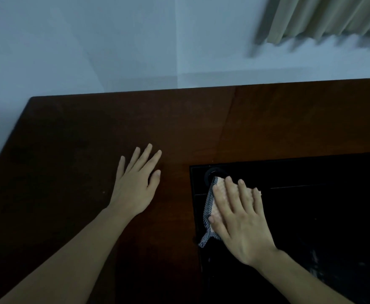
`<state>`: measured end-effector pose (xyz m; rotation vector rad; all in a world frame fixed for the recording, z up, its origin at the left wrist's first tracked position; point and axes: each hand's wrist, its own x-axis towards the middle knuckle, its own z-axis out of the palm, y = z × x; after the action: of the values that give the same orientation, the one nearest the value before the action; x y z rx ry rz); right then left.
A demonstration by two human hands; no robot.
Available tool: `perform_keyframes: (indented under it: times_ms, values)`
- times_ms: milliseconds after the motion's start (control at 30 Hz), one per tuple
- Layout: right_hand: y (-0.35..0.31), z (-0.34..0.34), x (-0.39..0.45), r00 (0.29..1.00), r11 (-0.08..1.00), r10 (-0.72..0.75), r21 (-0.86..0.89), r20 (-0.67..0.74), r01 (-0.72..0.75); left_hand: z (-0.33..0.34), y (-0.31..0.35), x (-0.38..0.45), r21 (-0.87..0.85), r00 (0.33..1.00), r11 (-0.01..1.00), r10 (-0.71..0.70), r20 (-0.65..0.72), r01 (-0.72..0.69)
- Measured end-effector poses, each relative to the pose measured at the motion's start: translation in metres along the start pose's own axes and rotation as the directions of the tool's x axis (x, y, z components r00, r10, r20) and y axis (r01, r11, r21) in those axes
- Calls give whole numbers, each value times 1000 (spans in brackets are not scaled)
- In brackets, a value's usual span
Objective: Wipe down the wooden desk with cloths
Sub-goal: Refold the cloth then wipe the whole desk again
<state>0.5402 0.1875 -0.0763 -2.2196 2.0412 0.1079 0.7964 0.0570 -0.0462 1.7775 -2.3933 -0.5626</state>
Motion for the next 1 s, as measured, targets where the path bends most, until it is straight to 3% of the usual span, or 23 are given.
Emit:
perform_keyframes:
  times_ms: [233,500,767,1000]
  values:
    - [-72,2,5,992,993,-113,47,61,111,-17,-33,-10,12,999,1000,-9,-40,10]
    - [-106,-11,84,983,985,-167,59,79,162,-24,-54,-16,52,1000,999,5,-2,-5]
    - [-82,-22,152,994,998,-62,17,85,61,-18,-53,-5,89,997,995,49,52,-54]
    - [-9,-29,177,993,998,39,52,111,-45,-9,-39,10,106,997,991,75,35,-78]
